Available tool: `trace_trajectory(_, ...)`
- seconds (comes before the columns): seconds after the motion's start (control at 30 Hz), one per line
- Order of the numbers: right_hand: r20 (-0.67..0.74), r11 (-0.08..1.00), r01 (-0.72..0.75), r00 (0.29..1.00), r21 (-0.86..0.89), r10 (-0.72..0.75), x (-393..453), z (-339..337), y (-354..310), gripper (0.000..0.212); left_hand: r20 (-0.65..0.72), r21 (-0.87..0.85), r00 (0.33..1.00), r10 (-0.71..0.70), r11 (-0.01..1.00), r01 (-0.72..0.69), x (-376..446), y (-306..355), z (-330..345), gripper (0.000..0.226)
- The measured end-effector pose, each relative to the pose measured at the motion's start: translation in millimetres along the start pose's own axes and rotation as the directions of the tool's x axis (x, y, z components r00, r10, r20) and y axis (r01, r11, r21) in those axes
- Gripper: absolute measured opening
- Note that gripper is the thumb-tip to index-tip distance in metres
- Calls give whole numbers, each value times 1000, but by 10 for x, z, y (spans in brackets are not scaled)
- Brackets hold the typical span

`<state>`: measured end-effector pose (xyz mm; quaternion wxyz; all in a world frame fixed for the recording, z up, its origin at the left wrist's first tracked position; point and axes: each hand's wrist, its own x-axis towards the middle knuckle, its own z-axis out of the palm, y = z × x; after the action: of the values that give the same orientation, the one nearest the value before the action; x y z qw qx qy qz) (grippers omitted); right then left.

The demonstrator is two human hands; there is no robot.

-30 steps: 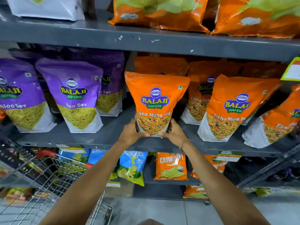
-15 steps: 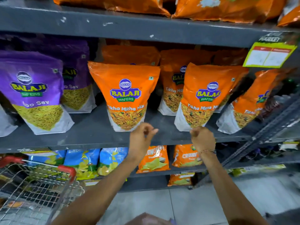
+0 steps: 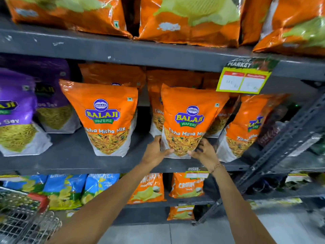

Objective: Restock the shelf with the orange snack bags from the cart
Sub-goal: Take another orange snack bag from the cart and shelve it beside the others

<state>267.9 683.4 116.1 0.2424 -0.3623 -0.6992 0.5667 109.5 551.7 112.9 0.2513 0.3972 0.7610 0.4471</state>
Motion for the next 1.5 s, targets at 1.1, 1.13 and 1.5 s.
trace_trajectory(1.1, -349, 852, -175, 937, -493, -10, -453, -1536, 169, 43, 132, -5, 987, 91, 996, -91, 339, 656, 2124, 99)
trace_trajectory(1.13, -297, 869, -143, 955, -475, -5, -389, -1540, 181, 49, 73, -13, 995, 67, 998, -66, 295, 757, 2115, 92)
trace_trajectory(1.5, -182, 935, -124, 981, -332, 65, -27, -1543, 434, 85, -1, 114, 1000, 29, 993, -28, 255, 848, 1750, 36)
